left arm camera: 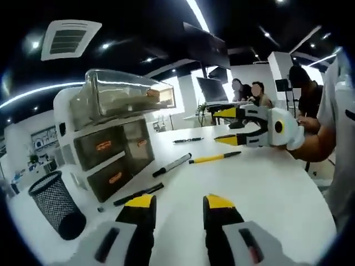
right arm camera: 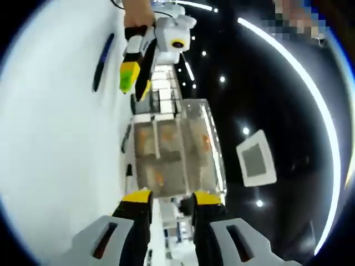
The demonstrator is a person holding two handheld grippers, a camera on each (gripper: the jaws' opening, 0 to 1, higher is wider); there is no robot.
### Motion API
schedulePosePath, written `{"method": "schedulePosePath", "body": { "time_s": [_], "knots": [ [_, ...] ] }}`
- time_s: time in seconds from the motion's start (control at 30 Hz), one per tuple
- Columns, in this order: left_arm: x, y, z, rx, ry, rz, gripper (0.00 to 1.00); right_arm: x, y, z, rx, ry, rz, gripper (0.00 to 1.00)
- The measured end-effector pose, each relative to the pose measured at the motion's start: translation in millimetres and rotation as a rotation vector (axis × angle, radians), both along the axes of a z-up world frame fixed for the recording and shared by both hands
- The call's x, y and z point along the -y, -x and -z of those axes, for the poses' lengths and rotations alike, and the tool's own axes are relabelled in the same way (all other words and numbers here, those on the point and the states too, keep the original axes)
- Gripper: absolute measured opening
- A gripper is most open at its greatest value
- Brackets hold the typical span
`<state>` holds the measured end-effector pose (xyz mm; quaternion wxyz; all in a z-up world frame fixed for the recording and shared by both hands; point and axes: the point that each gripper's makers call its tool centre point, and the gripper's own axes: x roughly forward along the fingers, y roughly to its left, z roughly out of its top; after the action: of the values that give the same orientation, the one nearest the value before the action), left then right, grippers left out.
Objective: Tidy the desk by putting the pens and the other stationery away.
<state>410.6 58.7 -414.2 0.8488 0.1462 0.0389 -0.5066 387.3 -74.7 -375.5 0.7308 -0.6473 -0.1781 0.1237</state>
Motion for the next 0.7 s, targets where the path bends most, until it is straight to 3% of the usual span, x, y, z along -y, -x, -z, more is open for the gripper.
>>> {"method": "schedulePosePath", "body": {
  "time_s": [0.17, 0.27, 0.33, 0.37, 0.4, 0.5, 0.6, 0.7],
  "knots": [
    [3, 2.8, 2.0, 0.02, -0.023, 0.01, 0.34, -12, 2, -7.9, 0.018, 0.052, -0.001, 0.22],
    [2, 3.0, 6.1, -0.004, -0.028, 0.005, 0.34, -30, 1, -13.0, 0.021, 0.146, -0.005, 0.22],
    [1, 2.2, 8.4, -0.017, -0.028, 0.001, 0.34, -33, -4, -12.9, -0.003, 0.159, 0.001, 0.23],
    [1, 2.2, 10.4, -0.023, -0.033, 0.001, 0.34, -33, -8, -5.5, -0.059, 0.173, 0.008, 0.23],
    [1, 2.3, 12.5, -0.027, -0.042, 0.002, 0.35, -29, -11, -2.8, -0.097, 0.172, 0.04, 0.23],
    [1, 3.4, 13.9, -0.01, -0.06, -0.002, 0.36, -18, -23, -13.6, -0.082, 0.175, 0.126, 0.24],
    [0, 1.4, 4.3, 0.013, -0.027, -0.021, 0.35, -21, -29, -25.2, -0.085, 0.126, 0.13, 0.23],
    [-3, 1.1, -3.1, -0.006, 0.011, -0.027, 0.3, -32, -32, -48.5, -0.065, 0.103, 0.122, 0.22]
  ]
}}
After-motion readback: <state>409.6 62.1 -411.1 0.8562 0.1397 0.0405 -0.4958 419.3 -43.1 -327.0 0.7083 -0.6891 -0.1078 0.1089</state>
